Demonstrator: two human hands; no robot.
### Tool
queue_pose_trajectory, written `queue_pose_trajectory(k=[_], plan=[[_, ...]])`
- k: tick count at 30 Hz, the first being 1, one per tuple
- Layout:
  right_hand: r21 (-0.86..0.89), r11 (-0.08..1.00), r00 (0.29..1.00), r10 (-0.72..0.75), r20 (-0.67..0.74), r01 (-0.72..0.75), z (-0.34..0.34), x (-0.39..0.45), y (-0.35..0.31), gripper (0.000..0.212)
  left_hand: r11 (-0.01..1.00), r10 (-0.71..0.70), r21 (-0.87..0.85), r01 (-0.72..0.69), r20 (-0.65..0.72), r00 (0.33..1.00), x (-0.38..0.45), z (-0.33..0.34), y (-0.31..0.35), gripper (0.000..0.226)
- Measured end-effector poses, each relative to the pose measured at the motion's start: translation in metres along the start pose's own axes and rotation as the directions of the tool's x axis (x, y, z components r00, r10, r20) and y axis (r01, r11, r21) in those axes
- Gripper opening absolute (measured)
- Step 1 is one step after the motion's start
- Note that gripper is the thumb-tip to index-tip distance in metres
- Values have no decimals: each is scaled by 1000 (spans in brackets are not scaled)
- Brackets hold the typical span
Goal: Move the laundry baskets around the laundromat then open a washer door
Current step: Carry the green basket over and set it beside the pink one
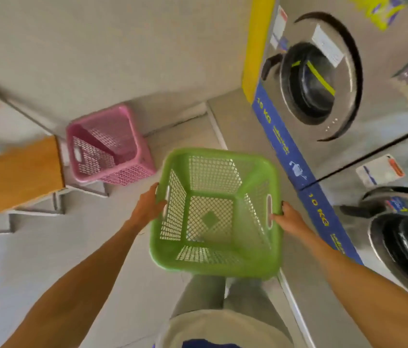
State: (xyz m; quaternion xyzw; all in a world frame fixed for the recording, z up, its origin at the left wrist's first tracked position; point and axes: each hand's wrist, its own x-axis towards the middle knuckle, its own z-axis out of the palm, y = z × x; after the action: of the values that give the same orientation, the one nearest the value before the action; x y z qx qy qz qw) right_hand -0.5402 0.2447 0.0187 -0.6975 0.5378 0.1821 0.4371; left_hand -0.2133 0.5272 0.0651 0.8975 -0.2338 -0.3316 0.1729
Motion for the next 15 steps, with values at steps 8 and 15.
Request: queue_pose_trajectory(k=[8, 15], plan=[[-229, 934, 955, -292, -50, 274, -36, 47, -203, 37, 970, -15, -241, -40, -224, 975, 17, -113, -44, 53], [-279, 890, 918, -391, -63, 360, -65, 76, -315, 39, 958, -51, -286, -23, -247, 968, 78, -168, -38, 44]])
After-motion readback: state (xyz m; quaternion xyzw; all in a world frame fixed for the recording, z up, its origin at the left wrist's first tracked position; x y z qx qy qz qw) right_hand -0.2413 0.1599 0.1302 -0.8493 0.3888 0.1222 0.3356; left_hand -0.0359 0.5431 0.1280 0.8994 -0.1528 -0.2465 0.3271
